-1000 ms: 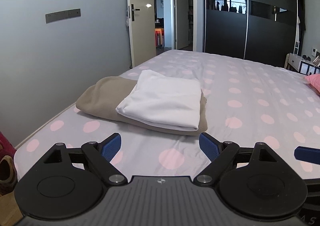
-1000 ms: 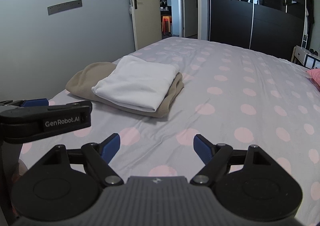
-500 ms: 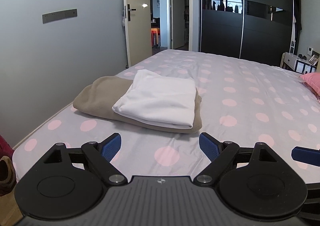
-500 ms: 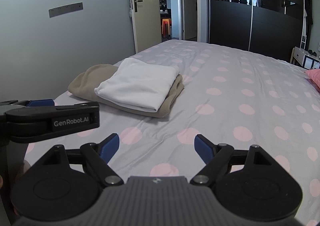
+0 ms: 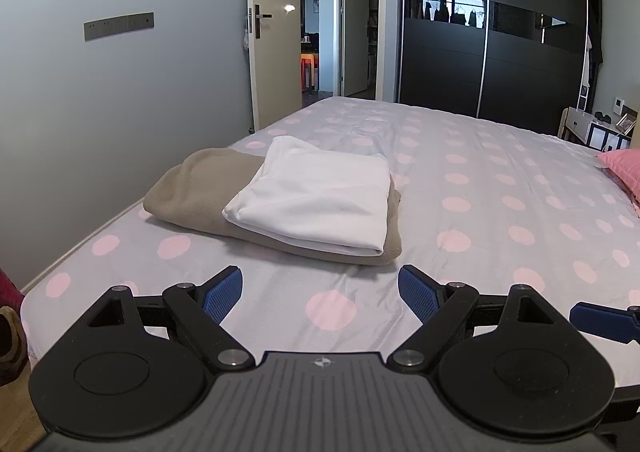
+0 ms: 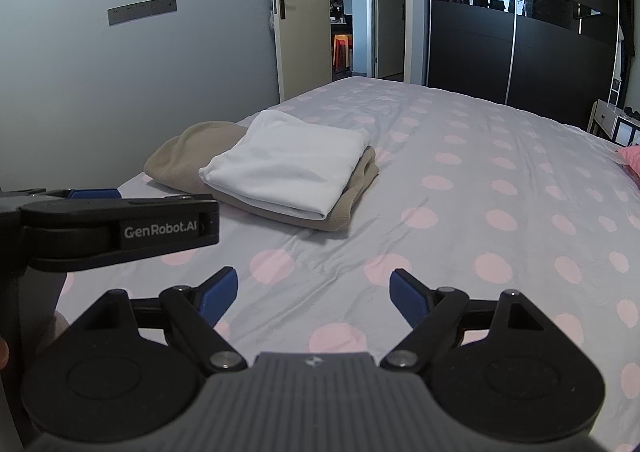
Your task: Fold clothes
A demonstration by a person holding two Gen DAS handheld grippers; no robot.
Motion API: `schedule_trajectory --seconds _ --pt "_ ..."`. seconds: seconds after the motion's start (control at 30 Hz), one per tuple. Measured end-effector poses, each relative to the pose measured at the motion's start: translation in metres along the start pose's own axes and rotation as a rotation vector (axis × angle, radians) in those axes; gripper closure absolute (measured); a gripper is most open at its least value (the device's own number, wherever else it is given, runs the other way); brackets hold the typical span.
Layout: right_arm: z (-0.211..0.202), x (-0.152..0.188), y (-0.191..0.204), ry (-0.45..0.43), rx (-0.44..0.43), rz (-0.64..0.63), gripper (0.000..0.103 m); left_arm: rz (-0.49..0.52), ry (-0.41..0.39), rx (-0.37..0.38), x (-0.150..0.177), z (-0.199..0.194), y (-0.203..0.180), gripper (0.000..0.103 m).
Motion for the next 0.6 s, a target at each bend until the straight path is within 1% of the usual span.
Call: schedule_trajectory --seconds 0.6 --pt "-0.003 0.004 0.013 0.006 -0.008 -0.027 0.017 -0.016 0.007 0.012 0.001 -0.003 0.005 0.017"
Point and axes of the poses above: each gripper's, at about its wrist camera, not at the fingertips, and z roughly the way its jaws point, y to its left, x to its underside, the point moved 9 cm from there along z, roughly the way its jaws point, and after that the axes turned 13 degrees about z, right-handed, at the moved point
